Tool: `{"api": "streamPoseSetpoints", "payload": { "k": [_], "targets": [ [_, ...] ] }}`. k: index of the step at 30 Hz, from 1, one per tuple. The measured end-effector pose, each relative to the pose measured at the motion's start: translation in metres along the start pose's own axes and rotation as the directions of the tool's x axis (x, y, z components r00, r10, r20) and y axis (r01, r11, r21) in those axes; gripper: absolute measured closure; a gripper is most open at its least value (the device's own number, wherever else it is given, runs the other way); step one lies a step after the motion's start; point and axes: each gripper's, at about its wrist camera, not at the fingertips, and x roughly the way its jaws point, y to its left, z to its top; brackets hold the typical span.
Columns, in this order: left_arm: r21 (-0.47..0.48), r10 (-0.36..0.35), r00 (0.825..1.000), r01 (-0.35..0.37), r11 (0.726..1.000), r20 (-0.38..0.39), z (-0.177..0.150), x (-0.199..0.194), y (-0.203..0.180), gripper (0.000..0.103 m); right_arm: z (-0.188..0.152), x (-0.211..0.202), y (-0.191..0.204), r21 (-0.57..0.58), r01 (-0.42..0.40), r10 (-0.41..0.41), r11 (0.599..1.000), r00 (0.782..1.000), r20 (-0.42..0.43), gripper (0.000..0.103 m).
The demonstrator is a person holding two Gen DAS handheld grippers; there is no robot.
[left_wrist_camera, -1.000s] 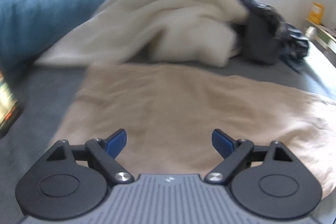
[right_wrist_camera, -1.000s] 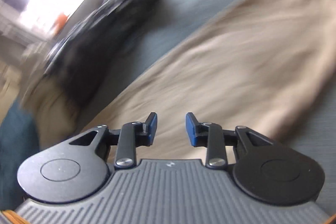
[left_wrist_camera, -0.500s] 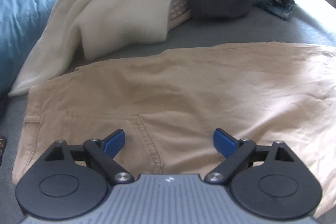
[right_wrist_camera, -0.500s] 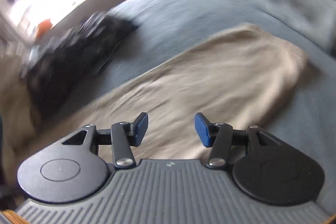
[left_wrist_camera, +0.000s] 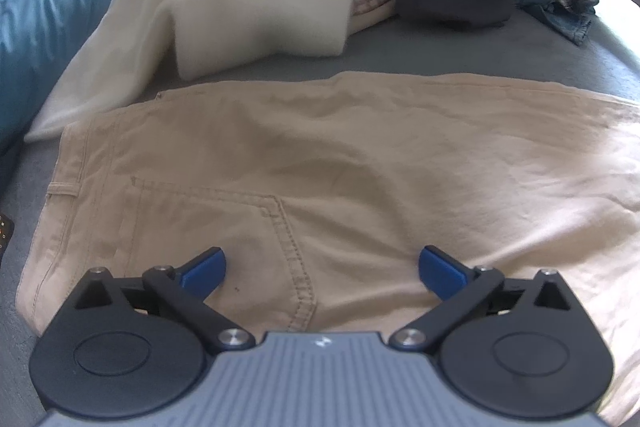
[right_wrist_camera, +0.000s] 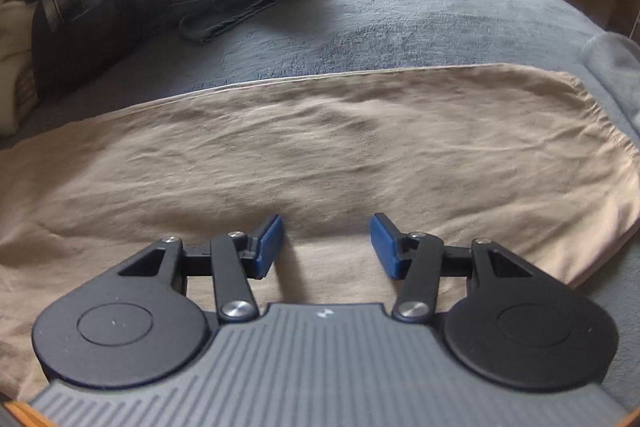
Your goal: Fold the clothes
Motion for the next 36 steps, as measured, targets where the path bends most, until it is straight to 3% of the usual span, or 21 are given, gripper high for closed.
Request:
{"api": "streamPoseSetpoints", "payload": {
  "k": [3,4,7,27,36],
  "targets": [
    [0.0,0.006,1.0,-0.006,1.0,0.0,0.001,0.0,-0.001,0.0,-0.005,0.004,0.006,-0.026,-0.065,0.065,0.998,0.998,-0.012,0.005],
    [-0.002,0.008,1.0,-0.008,1.0,-0.002,0.001,-0.001,-0.001,0.0,-0.007,0.006,0.013,-0.056,-0.062,0.061,0.997,0.998,-0.023,0.001],
    [-0.003,0.016,1.0,-0.016,1.0,-0.003,0.001,-0.002,-0.002,0.0,-0.009,0.006,0.025,-0.091,-0.023,0.021,0.996,1.0,-0.019,0.001],
    [-0.015,0.039,0.999,-0.039,0.999,-0.005,0.0,-0.005,-0.006,0.0,-0.013,0.005,0.02,0.02,-0.019,0.018,1.0,0.999,0.043,0.001],
    [-0.021,0.042,0.999,-0.042,0.999,0.003,-0.002,-0.003,-0.006,0.0,-0.01,0.001,0.021,-0.051,-0.03,0.032,0.998,0.999,0.034,0.001]
  ]
}}
